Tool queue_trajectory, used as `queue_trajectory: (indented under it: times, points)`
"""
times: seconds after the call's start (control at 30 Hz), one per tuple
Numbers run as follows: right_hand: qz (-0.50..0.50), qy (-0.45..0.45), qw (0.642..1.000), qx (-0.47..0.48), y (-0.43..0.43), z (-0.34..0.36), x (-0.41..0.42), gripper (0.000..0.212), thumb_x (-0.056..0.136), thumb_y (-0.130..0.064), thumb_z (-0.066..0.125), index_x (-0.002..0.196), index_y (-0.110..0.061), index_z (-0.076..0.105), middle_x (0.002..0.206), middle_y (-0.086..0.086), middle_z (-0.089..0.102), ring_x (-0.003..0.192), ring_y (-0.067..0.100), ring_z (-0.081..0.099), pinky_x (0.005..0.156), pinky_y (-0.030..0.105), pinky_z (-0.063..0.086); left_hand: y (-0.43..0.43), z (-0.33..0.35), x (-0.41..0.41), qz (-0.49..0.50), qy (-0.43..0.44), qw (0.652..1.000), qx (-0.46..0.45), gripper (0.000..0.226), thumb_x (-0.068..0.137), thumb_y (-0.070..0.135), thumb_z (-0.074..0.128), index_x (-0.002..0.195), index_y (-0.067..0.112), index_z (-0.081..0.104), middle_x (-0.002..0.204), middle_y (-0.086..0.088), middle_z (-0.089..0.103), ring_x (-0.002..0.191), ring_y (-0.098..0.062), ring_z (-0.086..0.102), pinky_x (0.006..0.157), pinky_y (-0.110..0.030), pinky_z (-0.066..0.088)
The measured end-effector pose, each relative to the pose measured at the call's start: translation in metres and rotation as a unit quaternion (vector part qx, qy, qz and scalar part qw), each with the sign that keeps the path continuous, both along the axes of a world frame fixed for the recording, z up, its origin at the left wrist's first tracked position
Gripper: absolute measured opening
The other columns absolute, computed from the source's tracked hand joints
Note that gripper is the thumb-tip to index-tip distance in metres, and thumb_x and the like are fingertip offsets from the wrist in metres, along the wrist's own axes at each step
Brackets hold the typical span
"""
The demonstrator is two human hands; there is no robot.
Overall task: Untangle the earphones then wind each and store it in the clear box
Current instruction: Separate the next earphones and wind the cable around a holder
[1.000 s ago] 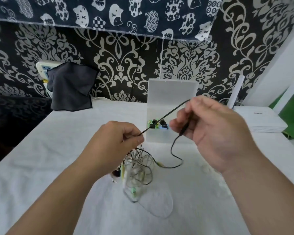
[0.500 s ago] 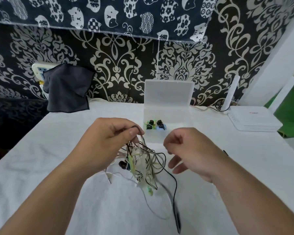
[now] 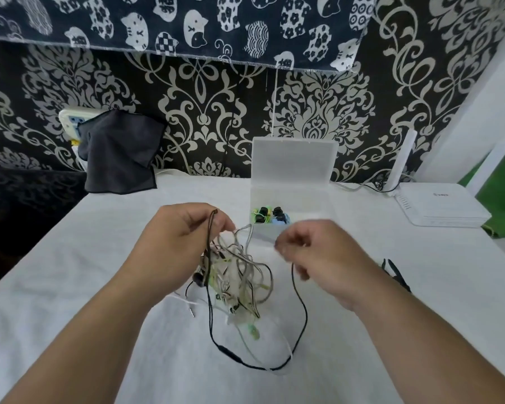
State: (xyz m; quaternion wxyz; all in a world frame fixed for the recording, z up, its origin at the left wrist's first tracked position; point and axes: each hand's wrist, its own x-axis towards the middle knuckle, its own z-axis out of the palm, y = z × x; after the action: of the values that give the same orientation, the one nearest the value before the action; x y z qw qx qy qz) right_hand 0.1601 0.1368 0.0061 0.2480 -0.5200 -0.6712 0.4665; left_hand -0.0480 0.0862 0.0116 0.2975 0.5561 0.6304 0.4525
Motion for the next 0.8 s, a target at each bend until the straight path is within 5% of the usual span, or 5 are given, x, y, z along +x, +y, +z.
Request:
queue_trajectory:
  times: [0.17, 0.47, 0.53, 0.67, 0.8]
  points:
    - [-0.120, 0.148, 0.980, 0.059, 0.006, 0.023, 0.013, 0.022, 0.094, -0.009, 0.061, 0.074, -0.014, 0.067, 0.066, -0.013, 0.063, 0.064, 0.000, 0.053, 0.068, 0.025, 0.038, 0.004, -0.007, 0.001, 0.026, -0.025, 0.999, -0.016, 0.038, 0.100, 0.023, 0.055, 0.064, 0.021, 0.065, 0.068, 0.004, 0.062, 0.066, -0.008, 0.050, 0.061, -0.017, 0.040]
    - [-0.203, 0.364, 0.903, -0.105, 0.008, 0.030, 0.014, 0.028, 0.101, -0.011, 0.041, 0.075, -0.012, 0.047, 0.084, 0.018, 0.075, 0.064, 0.025, 0.072, 0.059, 0.031, 0.051, 0.011, -0.008, -0.003, 0.025, -0.466, 0.884, -0.038, 0.021, 0.076, 0.020, 0.062, 0.057, 0.013, 0.055, 0.092, -0.015, 0.071, 0.098, -0.032, 0.059, 0.093, -0.046, 0.038]
    - [-0.204, 0.399, 0.885, -0.128, 0.008, 0.031, 0.015, 0.036, 0.103, -0.015, 0.039, 0.066, -0.016, 0.039, 0.086, 0.019, 0.075, 0.066, 0.025, 0.073, 0.054, 0.027, 0.053, 0.011, -0.006, -0.001, 0.038, -0.442, 0.895, -0.040, 0.019, 0.071, 0.022, 0.064, 0.055, 0.016, 0.056, 0.088, -0.011, 0.071, 0.100, -0.030, 0.061, 0.096, -0.047, 0.040]
    - [-0.124, 0.422, 0.886, -0.149, 0.006, 0.036, 0.018, 0.042, 0.106, -0.022, 0.034, 0.065, -0.016, 0.034, 0.093, 0.021, 0.075, 0.076, 0.029, 0.075, 0.060, 0.029, 0.059, 0.007, -0.006, 0.002, 0.076, -0.123, 0.989, 0.012, 0.031, 0.095, 0.020, 0.061, 0.066, 0.023, 0.071, 0.090, 0.005, 0.072, 0.093, -0.008, 0.062, 0.084, -0.029, 0.043]
    - [-0.006, 0.355, 0.921, -0.157, -0.005, 0.032, 0.005, 0.028, 0.106, -0.022, 0.036, 0.089, -0.004, 0.048, 0.104, 0.029, 0.072, 0.096, 0.046, 0.071, 0.086, 0.050, 0.056, 0.002, -0.007, 0.015, -0.024, -0.165, 0.986, 0.003, 0.021, 0.100, 0.017, 0.057, 0.092, 0.027, 0.075, 0.080, -0.005, 0.068, 0.076, -0.018, 0.064, 0.084, -0.052, 0.051]
